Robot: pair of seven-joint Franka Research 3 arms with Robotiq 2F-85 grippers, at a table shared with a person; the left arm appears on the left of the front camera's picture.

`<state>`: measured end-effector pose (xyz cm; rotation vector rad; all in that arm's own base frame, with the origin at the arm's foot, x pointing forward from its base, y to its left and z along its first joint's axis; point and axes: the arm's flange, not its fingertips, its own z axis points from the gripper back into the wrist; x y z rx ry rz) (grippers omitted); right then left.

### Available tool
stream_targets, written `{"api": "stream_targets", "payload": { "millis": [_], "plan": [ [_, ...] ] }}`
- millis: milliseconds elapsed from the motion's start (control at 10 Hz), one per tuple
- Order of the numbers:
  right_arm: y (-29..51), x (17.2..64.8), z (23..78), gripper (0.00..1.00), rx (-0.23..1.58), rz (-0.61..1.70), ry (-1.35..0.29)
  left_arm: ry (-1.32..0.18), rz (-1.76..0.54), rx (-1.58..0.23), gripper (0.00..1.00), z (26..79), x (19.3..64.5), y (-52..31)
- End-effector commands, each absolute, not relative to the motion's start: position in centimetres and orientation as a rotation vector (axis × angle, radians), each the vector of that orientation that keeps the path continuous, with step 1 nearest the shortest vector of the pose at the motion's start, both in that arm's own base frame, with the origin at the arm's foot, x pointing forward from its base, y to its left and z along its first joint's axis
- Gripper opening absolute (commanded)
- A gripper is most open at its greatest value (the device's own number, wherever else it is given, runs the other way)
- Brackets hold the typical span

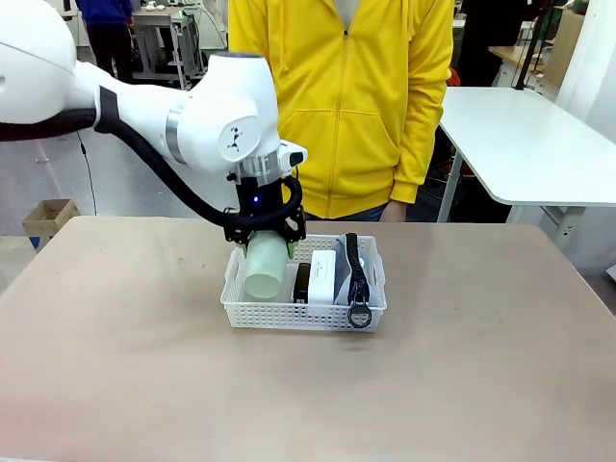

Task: Efficiently arrange items inside the basket to fit them all.
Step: Pick up the Reusable plastic cup and place it inside the Organizing basket.

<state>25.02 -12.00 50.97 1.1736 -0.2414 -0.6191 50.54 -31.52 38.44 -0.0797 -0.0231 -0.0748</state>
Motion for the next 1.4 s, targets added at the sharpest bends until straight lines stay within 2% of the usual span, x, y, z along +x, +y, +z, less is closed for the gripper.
{"api": "stream_targets", "payload": {
  "millis": [0, 900, 1000, 1300],
  "plan": [
    [-11.8, 25.2, 51.3, 1.0, 1.196, -0.618, -0.247, -0.01, -0.059, -0.09, 0.87, 37.4, 49.9, -31.4],
    [-11.8, 25.2, 51.3, 1.0, 1.196, -0.618, -0.247, 0.009, -0.07, -0.022, 0.87, 34.3, 50.6, -32.1],
    [-11.8, 25.2, 51.3, 1.0, 1.196, -0.618, -0.247, 0.004, -0.067, -0.034, 1.0, 34.5, 50.7, -32.0],
    [-11.8, 25.2, 51.3, 1.0, 1.196, -0.618, -0.247, 0.0, -0.056, -0.06, 1.0, 34.6, 51.0, -31.5]
  ]
}}
